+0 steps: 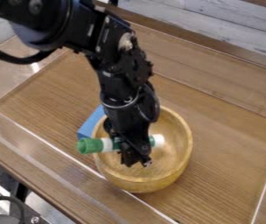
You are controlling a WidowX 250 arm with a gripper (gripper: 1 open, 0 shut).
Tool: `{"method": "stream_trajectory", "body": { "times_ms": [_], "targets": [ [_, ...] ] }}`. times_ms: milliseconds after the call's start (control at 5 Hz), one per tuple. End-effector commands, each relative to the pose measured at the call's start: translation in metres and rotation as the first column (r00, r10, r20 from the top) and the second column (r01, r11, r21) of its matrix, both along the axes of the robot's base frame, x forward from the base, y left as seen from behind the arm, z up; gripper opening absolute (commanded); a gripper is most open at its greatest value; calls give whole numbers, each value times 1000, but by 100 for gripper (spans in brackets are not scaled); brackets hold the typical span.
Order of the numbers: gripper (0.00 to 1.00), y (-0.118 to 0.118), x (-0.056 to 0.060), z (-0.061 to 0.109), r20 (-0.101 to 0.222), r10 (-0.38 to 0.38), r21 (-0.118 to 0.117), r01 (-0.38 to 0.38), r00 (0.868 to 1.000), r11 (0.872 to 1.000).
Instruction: Remove the green marker from inside the brown bowl and put it on the table
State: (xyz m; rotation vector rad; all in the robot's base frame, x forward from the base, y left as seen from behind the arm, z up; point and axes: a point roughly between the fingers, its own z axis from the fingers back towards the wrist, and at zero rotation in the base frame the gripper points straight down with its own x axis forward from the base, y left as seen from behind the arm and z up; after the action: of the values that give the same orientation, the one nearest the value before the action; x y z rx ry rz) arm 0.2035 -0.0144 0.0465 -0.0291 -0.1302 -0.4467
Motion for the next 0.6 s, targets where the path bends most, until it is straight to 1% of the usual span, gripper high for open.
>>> {"method": "stream_trajectory", "body": {
  "times_ms": [0,400],
  "targets": [
    [0,3,13,18,60,12,-3,-12,998,1000],
    [0,5,16,26,67,18,-6,-18,998,1000]
  ]
}}
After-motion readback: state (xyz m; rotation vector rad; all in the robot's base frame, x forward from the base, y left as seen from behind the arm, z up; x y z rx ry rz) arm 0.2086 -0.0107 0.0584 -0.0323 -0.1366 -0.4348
